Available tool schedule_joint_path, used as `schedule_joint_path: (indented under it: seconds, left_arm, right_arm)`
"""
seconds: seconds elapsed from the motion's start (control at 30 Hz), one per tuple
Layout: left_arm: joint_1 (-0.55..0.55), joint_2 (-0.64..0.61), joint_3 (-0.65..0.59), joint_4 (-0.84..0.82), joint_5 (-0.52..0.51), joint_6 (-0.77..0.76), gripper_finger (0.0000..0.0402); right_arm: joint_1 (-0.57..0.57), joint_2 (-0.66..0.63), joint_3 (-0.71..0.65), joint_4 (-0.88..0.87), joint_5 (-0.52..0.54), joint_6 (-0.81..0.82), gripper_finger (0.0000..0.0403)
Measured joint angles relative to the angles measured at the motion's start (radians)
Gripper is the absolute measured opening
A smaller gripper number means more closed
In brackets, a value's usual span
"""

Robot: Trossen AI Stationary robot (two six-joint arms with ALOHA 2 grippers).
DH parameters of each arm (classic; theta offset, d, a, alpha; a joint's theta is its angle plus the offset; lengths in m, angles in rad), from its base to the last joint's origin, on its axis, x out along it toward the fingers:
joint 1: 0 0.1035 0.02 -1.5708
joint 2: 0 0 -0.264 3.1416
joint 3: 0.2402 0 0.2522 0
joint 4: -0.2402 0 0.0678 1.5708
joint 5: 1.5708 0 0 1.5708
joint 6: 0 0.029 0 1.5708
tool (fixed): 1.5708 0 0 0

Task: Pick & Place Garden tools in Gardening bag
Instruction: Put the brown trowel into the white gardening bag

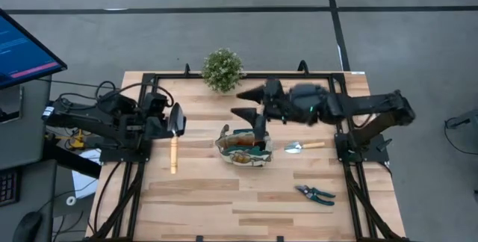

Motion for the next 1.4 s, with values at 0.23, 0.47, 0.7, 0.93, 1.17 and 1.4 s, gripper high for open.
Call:
schedule_joint_path:
  seconds: [0.23, 0.47, 0.7, 0.93, 1.17, 1.4]
  left_arm:
    - [-0.001, 0.055, 0.0, 0.101, 0.065, -0.069, 0.0052]
    - [-0.002, 0.104, 0.0, 0.141, 0.109, -0.078, 0.0053]
    - [0.042, 0.136, 0.0, 0.154, 0.112, -0.075, 0.0053]
    - [0.089, 0.139, 0.0, 0.178, 0.113, -0.079, 0.0053]
    - [0.089, 0.171, 0.001, 0.201, 0.114, -0.098, 0.0053]
    - [0.089, 0.244, 0.001, 0.262, 0.135, -0.128, 0.0053]
  right_arm:
    - [-0.126, 0.079, 0.002, 0.414, -0.404, -0.009, 0.0265]
    - [-0.175, 0.166, 0.002, 0.558, -0.553, 0.087, 0.0265]
    - [-0.168, 0.23, 0.002, 0.65, -0.669, 0.17, 0.0265]
    - [-0.141, 0.241, 0.002, 0.657, -0.669, 0.171, 0.0265]
    - [-0.157, 0.241, 0.002, 0.657, -0.664, 0.171, 0.0265]
    - [-0.166, 0.241, 0.002, 0.652, -0.669, 0.165, 0.0265]
